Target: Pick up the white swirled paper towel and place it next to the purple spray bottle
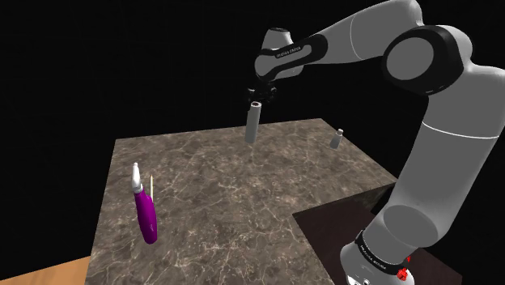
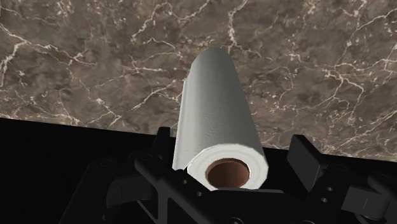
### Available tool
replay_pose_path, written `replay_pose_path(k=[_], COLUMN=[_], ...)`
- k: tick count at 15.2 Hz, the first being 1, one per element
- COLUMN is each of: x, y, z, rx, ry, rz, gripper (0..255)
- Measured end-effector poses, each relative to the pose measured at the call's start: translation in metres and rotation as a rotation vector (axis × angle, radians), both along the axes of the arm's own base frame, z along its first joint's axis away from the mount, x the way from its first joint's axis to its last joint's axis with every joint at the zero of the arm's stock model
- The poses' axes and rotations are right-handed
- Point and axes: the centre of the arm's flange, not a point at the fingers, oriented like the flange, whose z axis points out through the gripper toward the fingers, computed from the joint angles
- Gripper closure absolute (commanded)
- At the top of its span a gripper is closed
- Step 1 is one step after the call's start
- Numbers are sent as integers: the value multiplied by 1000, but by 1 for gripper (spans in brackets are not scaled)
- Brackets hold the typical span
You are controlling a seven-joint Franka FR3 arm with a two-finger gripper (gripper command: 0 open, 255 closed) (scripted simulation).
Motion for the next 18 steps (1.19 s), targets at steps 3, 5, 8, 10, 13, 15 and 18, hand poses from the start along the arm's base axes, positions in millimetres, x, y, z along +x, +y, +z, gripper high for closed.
replay_pose_path(k=[3, 5, 8, 10, 13, 15, 18], x=[2, 2, 2, 2, 2, 2, 2], y=[-1, -1, -1, -1, -1, -1, -1], z=[-7, -8, -8, -7, -8, -8, -8], rx=[0, 0, 0, 0, 0, 0, 0], ry=[0, 0, 0, -1, -1, -1, -1], rz=[0, 0, 0, 0, 0, 0, 0], gripper=[0, 0, 0, 255, 255, 255, 255])
